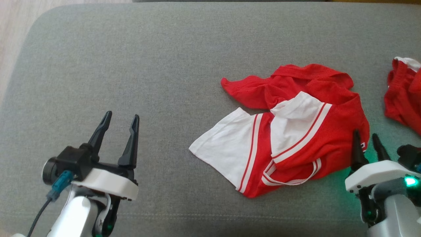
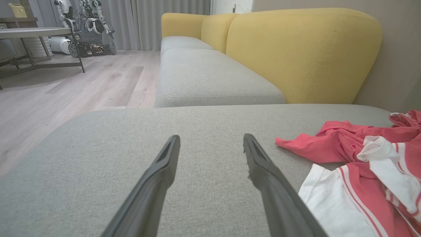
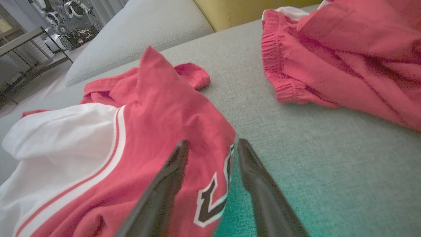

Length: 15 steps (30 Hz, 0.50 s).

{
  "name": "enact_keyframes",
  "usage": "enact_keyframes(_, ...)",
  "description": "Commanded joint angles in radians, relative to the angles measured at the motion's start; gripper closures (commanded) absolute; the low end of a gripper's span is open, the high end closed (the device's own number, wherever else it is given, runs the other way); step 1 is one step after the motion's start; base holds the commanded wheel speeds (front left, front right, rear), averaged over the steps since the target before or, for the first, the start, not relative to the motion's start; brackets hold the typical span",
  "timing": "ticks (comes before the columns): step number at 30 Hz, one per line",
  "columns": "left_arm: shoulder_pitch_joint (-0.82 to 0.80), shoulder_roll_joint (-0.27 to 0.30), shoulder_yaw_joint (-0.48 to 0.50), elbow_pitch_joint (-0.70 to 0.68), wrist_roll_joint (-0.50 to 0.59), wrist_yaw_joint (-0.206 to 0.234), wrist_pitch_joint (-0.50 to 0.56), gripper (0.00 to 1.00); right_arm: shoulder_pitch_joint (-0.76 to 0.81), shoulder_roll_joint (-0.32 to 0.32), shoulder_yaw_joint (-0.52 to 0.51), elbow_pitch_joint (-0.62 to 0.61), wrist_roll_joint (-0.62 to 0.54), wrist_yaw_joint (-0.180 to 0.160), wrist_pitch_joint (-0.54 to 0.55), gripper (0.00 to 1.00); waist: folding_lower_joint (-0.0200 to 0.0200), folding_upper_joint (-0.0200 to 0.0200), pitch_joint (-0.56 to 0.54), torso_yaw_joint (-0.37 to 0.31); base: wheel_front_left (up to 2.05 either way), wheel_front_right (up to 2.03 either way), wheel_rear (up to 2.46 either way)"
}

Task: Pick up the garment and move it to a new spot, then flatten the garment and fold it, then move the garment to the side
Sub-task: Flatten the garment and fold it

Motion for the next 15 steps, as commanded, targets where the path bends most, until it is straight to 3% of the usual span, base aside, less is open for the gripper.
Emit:
enact_keyframes(1,-0.037,0.019,0.046,-0.029,0.008,0.001,-0.012,0.00,-0.012,-0.003,0.030,-0.038,0.004,-0.001,-0.029,0.00,0.0000,0.0000,-0.003,0.000,0.00,0.00,0.00)
enact_keyframes(7,-0.001,0.016,0.062,-0.028,0.003,0.018,-0.012,0.00,0.022,-0.003,0.087,-0.170,-0.031,-0.001,-0.093,0.00,0.0000,0.0000,-0.040,-0.005,0.00,0.00,0.00)
enact_keyframes(15,0.064,0.018,0.070,-0.031,0.000,0.038,-0.012,0.00,0.117,-0.003,0.185,-0.410,-0.123,-0.001,-0.025,0.00,0.0000,0.0000,-0.107,-0.012,0.00,0.00,0.00)
